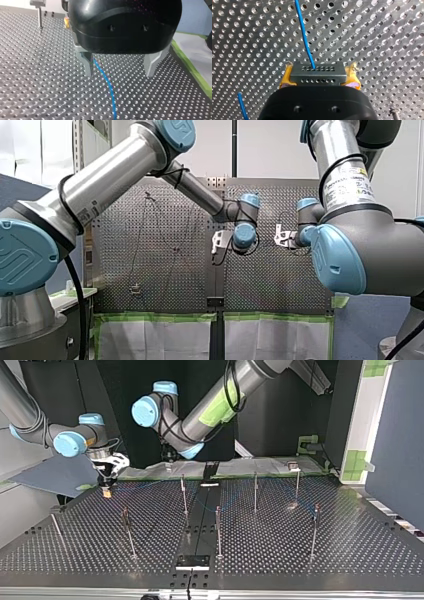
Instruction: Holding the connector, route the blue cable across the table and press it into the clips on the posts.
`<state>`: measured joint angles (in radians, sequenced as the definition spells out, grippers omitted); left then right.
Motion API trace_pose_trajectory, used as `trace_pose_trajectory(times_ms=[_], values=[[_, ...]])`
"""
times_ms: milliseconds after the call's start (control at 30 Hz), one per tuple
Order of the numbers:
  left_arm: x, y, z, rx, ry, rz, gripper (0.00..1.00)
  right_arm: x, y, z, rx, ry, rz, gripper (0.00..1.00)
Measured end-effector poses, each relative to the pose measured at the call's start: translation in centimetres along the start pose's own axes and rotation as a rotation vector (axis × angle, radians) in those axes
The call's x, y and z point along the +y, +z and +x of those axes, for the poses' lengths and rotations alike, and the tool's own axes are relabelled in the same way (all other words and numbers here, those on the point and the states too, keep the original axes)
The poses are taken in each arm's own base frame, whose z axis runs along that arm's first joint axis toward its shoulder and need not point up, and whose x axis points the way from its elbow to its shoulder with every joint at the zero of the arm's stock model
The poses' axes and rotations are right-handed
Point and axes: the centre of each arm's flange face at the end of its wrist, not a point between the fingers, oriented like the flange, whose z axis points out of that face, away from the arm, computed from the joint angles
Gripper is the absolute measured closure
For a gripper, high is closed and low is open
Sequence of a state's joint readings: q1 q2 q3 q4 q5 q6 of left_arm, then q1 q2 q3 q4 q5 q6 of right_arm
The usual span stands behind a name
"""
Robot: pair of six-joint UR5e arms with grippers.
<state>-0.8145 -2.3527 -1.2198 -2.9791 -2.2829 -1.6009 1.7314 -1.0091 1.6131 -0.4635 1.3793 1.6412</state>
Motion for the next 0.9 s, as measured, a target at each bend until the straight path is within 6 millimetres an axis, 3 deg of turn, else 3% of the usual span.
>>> trace_pose_trajectory(times_ms=[500,900], values=[[-4.2,1.3,3.3,-0.005,-0.031,-0.042,0.0,0.1,0.0,0.0,0.0,-0.001,0.002,1.0],[-6.2,1.8,-0.5,-0.101,-0.139,-0.079,0.0,0.1,0.0,0.0,-0.001,0.0,0.011,1.0]])
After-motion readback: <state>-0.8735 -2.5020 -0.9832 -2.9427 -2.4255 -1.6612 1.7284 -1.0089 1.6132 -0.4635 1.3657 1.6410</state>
